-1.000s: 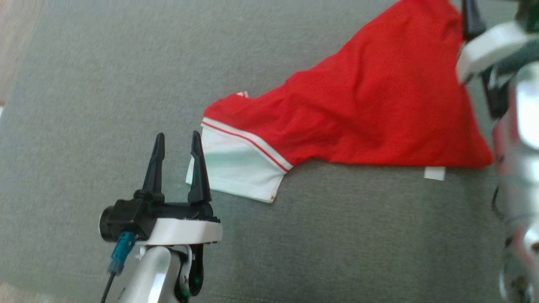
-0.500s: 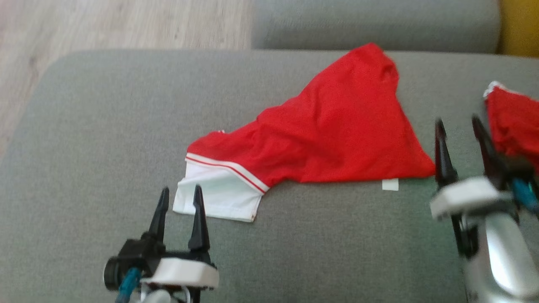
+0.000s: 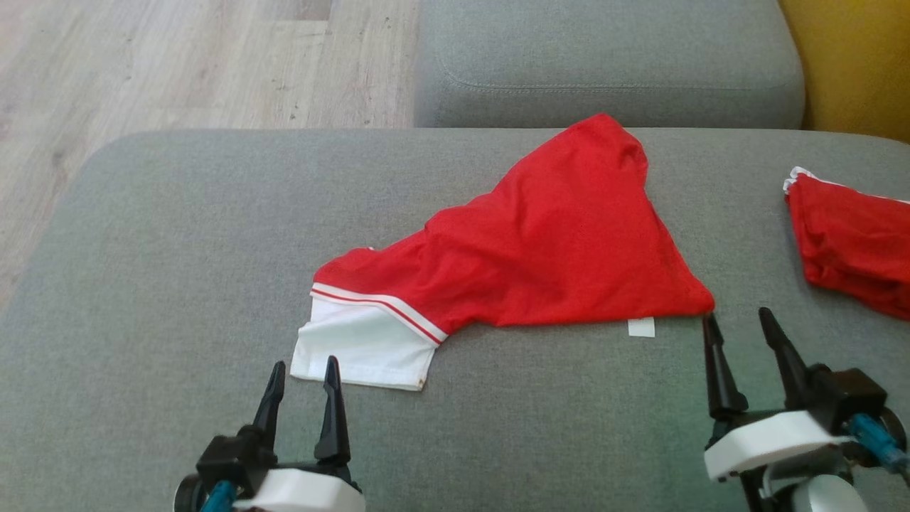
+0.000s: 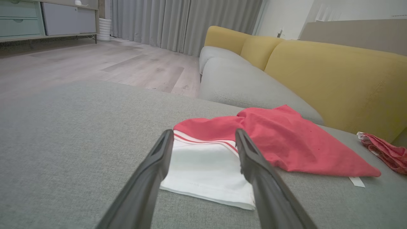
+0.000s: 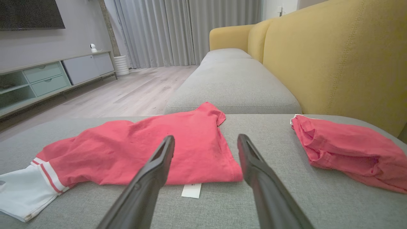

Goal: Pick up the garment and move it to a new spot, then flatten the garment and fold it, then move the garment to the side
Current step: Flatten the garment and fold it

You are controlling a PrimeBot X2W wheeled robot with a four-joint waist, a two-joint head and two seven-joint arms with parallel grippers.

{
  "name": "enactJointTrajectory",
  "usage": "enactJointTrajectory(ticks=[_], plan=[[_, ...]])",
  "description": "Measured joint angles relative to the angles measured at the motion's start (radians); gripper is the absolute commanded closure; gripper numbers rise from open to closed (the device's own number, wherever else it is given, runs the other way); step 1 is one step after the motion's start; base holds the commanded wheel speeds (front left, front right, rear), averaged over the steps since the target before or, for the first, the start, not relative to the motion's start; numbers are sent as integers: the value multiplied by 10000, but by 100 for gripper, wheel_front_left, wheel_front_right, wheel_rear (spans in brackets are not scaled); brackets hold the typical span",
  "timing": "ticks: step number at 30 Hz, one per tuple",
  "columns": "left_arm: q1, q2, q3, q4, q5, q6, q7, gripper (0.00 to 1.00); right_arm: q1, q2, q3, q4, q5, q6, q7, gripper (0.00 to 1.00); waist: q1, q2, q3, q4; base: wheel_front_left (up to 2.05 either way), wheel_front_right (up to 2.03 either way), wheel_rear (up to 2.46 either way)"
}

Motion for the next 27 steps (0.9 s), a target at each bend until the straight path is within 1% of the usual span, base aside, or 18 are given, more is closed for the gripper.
enactJointTrajectory(ticks=[3, 10, 12, 19, 27], plan=[[1, 6, -58, 4, 0, 0, 42, 0, 47, 0, 190, -113, 73, 0, 23, 0, 0, 0, -7, 47, 0, 0, 0], [-1, 44, -178, 4, 0, 17, 127, 0, 403, 0, 215, -242, 73, 0, 128, 0, 0, 0, 2, 80, 0, 0, 0], [-1, 50, -199, 2, 0, 88, 128, 0, 406, 0, 230, -253, 73, 0, 194, 0, 0, 0, 12, 85, 0, 0, 0], [-1, 79, -242, -21, 0, 105, 201, 0, 406, 0, 268, -265, 73, 0, 198, 0, 0, 0, 81, 87, 0, 0, 0], [-73, 123, -244, -52, 0, 180, 203, 0, 372, 0, 272, -412, 59, 0, 276, 0, 0, 0, 415, 72, 0, 0, 0]])
